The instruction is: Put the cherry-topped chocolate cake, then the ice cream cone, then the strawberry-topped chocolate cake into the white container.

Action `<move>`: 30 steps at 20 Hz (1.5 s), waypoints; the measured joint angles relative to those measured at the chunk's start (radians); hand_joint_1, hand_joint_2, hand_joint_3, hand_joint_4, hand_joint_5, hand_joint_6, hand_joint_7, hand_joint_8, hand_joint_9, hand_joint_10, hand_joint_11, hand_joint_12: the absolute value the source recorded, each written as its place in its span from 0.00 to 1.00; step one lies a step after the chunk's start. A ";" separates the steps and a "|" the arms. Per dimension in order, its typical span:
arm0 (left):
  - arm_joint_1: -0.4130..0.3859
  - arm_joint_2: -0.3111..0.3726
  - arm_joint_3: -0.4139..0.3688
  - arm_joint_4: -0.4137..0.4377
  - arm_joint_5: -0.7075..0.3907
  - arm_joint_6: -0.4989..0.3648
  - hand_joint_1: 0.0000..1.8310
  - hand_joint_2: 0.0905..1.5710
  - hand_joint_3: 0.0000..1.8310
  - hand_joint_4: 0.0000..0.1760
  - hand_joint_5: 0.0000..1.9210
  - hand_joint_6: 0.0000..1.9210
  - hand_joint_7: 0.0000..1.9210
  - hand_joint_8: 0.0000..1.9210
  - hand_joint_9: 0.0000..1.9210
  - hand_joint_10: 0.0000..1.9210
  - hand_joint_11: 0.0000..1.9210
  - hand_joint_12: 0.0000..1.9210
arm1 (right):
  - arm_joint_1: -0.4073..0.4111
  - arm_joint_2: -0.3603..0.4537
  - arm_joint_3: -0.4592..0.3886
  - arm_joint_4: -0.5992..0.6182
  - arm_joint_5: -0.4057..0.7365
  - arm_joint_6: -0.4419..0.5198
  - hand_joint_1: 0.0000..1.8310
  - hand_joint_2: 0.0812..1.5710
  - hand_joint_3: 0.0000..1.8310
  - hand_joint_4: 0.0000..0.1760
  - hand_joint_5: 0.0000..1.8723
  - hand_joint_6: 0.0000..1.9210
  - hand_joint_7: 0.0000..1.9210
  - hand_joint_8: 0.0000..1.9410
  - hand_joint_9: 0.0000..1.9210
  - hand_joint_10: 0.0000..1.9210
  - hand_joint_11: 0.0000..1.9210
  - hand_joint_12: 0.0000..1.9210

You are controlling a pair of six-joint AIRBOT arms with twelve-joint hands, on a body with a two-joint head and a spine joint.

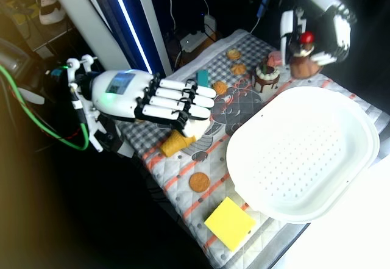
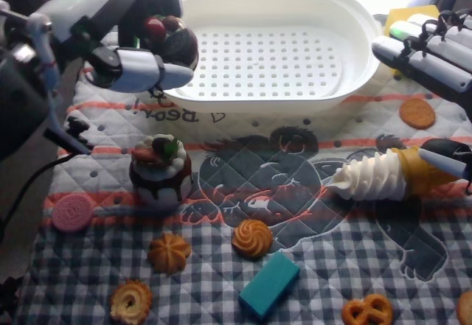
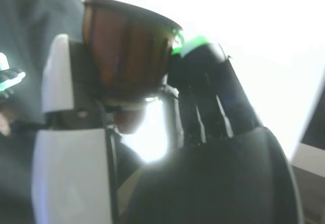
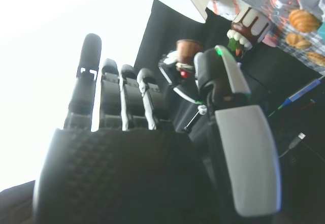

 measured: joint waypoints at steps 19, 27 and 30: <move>-0.086 -0.225 0.309 -0.308 0.274 0.232 0.46 0.65 0.00 0.10 0.08 0.12 0.15 0.03 0.04 0.31 0.00 0.75 | -0.011 0.000 0.009 0.000 0.005 0.007 0.36 0.82 0.00 0.00 0.00 0.00 0.00 0.00 0.01 0.04 0.00 0.59; -0.038 -0.049 0.143 0.000 0.146 -0.187 0.43 0.70 0.02 0.68 0.02 0.00 0.00 0.00 0.00 0.00 0.00 0.52 | -0.063 -0.002 0.045 -0.021 0.003 0.156 0.39 0.71 0.00 0.00 0.01 0.00 0.04 0.01 0.00 0.28 0.00 0.80; 0.019 0.021 0.056 0.076 0.031 -0.278 0.44 0.76 0.00 0.62 0.02 0.00 0.00 0.00 0.00 0.00 0.00 0.36 | -0.063 -0.029 0.064 -0.039 -0.029 0.191 0.39 0.70 0.00 0.00 0.01 0.00 0.07 0.01 0.00 0.39 0.00 0.90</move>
